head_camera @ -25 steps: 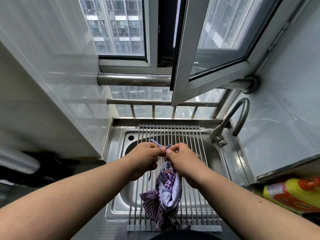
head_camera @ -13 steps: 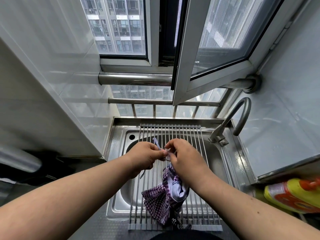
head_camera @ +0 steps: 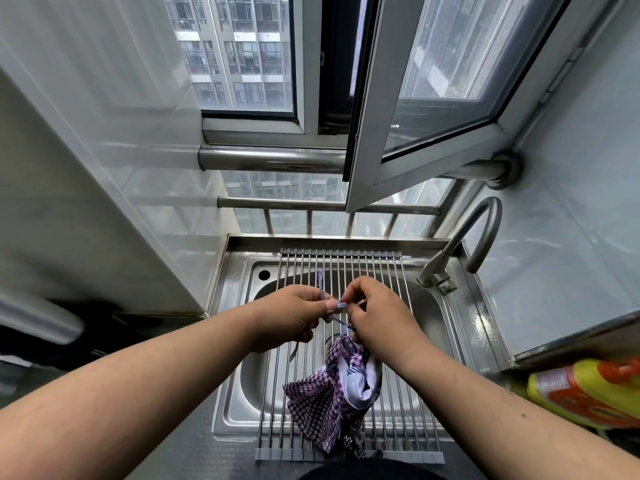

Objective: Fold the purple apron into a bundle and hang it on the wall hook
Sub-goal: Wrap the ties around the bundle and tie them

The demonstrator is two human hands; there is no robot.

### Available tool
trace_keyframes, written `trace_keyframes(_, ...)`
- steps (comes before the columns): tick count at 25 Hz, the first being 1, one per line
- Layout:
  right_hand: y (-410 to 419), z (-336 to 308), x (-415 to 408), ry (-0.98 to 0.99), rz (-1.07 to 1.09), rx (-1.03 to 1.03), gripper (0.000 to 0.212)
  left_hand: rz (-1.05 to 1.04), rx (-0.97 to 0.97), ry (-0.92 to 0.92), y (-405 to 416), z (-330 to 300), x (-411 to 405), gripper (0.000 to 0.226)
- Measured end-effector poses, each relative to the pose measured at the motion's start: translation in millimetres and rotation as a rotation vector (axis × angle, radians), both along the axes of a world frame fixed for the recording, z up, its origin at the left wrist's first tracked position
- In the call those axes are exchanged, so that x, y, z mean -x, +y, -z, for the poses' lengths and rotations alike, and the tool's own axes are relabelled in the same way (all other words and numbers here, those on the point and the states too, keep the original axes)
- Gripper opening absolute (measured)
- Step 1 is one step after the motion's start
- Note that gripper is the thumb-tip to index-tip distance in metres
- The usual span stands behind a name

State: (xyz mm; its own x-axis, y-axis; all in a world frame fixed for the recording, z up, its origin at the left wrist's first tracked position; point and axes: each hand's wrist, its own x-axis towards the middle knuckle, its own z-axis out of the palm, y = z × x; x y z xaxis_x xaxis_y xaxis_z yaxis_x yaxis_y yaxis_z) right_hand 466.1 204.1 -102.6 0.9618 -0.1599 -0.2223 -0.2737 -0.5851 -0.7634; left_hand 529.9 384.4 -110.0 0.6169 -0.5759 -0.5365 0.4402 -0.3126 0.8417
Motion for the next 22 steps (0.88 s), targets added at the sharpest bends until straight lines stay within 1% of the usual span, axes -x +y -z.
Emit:
trace_keyframes(3, 0, -1, 2, -0.014, -0.028, -0.053, 0.009, -0.073, 0.053, 0.058, 1, 1, 0, 0.014)
trace_keyframes(6, 2, 0, 5, -0.042, -0.044, -0.074, 0.012, -0.084, 0.071, 0.079, 3, -2, 0, 0.016)
trace_keyframes(10, 7, 2, 3, -0.059, 0.001, -0.079, 0.016, -0.092, 0.060, 0.083, 5, -2, 1, 0.015)
trace_keyframes(12, 8, 2, 2, -0.042, 0.009, -0.073, 0.017, -0.107, 0.021, 0.050, 6, 0, 0, 0.019)
trace_keyframes(15, 7, 3, 2, -0.010, 0.025, -0.116, 0.016, -0.126, -0.176, -0.109, 11, 4, -7, 0.025)
trace_keyframes(19, 6, 6, 4, 0.068, -0.033, -0.156, 0.013, 0.014, -0.548, -0.465, 22, 11, -22, 0.028)
trace_keyframes(22, 4, 2, 7, 0.088, -0.097, -0.115, 0.014, 0.006, -0.657, -0.563, 30, 14, -32, 0.030)
